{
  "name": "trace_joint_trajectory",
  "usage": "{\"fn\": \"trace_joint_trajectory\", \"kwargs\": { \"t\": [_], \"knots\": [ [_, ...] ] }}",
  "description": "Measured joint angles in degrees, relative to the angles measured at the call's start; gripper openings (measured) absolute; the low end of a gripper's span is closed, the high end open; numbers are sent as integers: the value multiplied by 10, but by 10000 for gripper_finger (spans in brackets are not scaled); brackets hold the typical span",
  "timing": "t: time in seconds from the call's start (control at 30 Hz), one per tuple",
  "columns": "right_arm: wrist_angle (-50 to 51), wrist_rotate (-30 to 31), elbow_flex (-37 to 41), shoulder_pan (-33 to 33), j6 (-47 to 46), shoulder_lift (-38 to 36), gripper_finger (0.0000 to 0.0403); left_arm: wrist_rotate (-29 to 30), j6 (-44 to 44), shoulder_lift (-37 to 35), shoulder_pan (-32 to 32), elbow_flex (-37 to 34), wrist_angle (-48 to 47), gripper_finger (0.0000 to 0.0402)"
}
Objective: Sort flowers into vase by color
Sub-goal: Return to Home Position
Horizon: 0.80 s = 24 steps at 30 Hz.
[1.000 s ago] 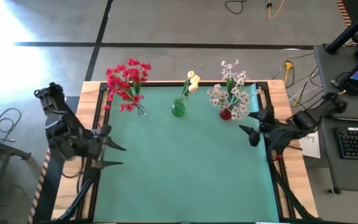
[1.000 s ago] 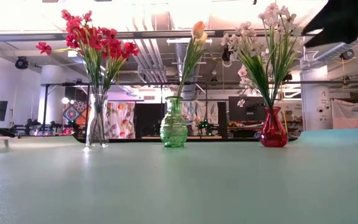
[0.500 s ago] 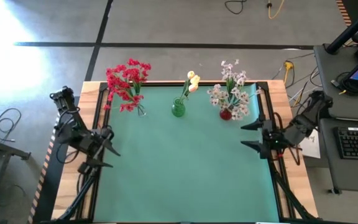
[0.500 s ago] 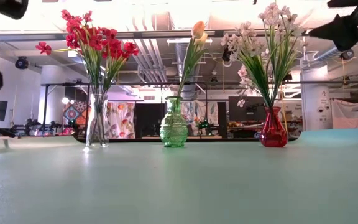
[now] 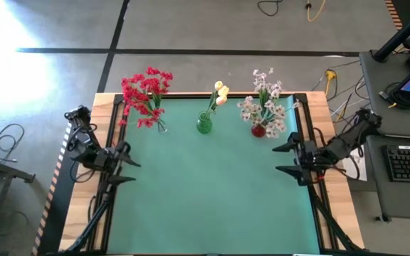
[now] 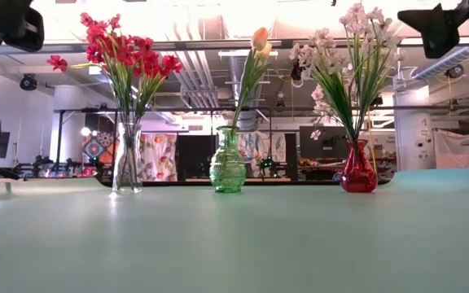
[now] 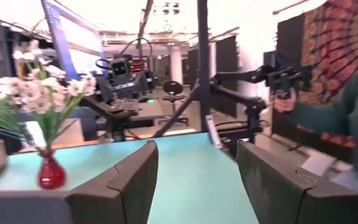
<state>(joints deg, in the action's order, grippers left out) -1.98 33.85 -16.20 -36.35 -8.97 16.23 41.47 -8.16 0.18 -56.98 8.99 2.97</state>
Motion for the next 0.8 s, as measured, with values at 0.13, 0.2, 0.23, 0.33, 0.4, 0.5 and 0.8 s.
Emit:
{"fn": "trace_joint_trajectory", "kwargs": {
  "t": [0.13,0.2,0.23,0.33,0.4,0.5,0.8],
  "knots": [
    [-17,-43,19,43,1,-17,325,14,-27,-2,7,0,-1,206],
    [-21,-72,26,68,5,-23,325,16,-34,-2,12,0,-4,206],
    [-29,-86,29,80,9,-25,325,17,-35,-2,14,0,-4,206],
    [-37,-132,34,119,22,-34,325,29,-34,-2,26,0,-4,206],
    [-40,-155,35,143,26,-38,325,51,-33,-2,35,0,-4,206],
    [-40,-185,35,174,31,-42,325,67,-43,-2,52,0,-4,206],
    [-39,-206,41,229,54,-43,325,79,-44,-2,87,-1,-40,206]
  ]
}}
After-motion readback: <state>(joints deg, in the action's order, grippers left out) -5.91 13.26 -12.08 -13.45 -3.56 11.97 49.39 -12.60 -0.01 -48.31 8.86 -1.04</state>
